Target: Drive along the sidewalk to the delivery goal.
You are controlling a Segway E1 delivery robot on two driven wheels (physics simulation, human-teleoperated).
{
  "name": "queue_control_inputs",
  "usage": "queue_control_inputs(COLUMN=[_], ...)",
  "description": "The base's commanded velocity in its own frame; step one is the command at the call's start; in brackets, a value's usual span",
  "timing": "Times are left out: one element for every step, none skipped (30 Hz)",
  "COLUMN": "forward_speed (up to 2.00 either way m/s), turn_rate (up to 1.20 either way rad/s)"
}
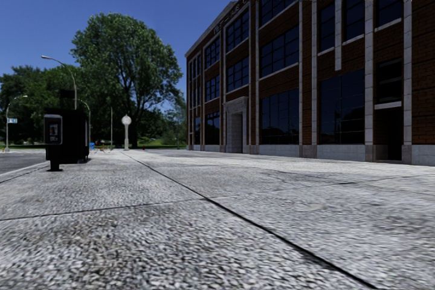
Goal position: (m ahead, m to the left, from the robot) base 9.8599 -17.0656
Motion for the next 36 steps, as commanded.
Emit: queue_control_inputs(forward_speed=[1.37, 1.37, 1.37, 1.37, 1.37, 1.37, 1.37, 1.37, 1.37, 1.37, 1.37, 1.37, 1.37, 1.37, 1.37, 1.37, 1.37, 1.37, 1.37, 1.37, 1.37, 1.37, 1.37, 1.37, 1.37, 1.37, 1.37, 1.37, 1.37, 1.37, 1.37, 1.37, 1.37, 1.38, 2.0, 2.0], turn_rate=[-0.54, -0.54, -0.54, -0.54, -0.54, -0.54, -0.54, -0.54, -0.54, -0.54, -0.54, -0.54, -0.54, -0.54, -0.54, -0.54, -0.54, -0.54, -0.54, -0.54, -0.54, -0.54, -0.54, -0.54, -0.54, -0.54, -0.54, -0.54, -0.54, -0.54, -0.54, -0.54, -0.54, -0.54, -0.54, -0.54])
